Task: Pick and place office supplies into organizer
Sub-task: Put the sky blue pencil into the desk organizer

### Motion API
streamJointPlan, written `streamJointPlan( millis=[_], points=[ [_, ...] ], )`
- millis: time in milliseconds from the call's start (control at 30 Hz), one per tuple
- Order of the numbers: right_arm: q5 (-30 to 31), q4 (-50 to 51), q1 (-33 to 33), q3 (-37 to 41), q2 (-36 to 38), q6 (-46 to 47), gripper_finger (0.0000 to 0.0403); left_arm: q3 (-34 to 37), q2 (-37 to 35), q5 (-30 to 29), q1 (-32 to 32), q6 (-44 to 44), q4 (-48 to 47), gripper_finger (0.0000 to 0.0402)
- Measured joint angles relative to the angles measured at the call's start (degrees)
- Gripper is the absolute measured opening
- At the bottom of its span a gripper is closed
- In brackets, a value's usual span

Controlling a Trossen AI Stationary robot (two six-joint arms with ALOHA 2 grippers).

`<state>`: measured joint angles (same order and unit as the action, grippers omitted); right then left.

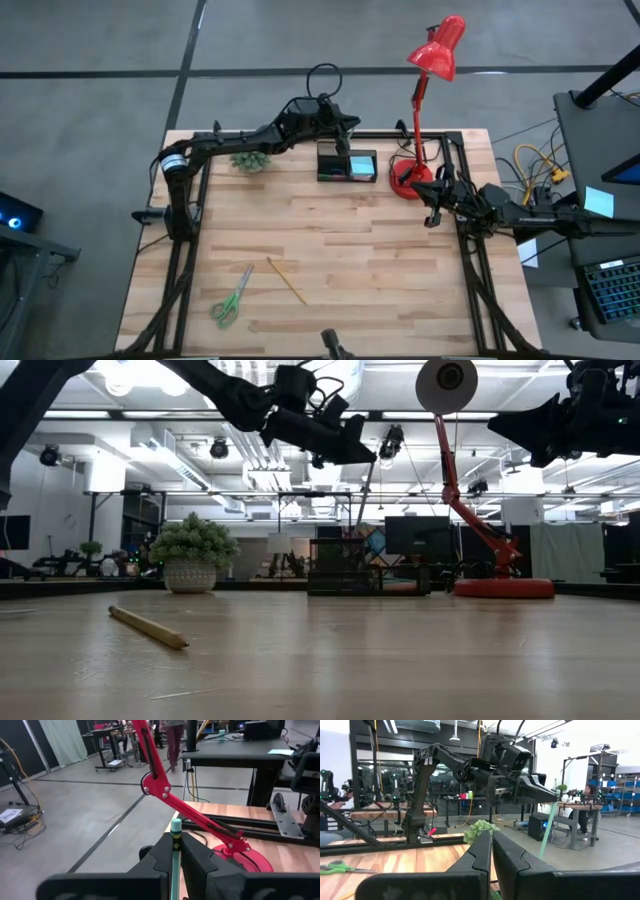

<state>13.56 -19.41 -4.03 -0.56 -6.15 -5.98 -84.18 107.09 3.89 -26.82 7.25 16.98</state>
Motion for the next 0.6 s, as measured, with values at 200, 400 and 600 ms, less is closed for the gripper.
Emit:
streamJointPlan(
  millis=[200, 400, 600],
  points=[
    [0.00, 0.94, 0.00, 0.00, 0.00, 0.00, 0.0008, 2.01, -0.22, -0.15, -0.52, -0.99, 2.61, 0.0008],
    [0.00, 0.93, 0.00, 0.00, 0.00, 0.00, 0.0009, 5.36, -0.30, -0.32, -1.15, -3.97, 9.33, 0.0008],
    [0.00, 0.93, 0.00, 0.00, 0.00, 0.02, 0.0008, 8.05, -0.31, -0.39, -1.36, -3.96, 10.22, 0.0008]
  ],
)
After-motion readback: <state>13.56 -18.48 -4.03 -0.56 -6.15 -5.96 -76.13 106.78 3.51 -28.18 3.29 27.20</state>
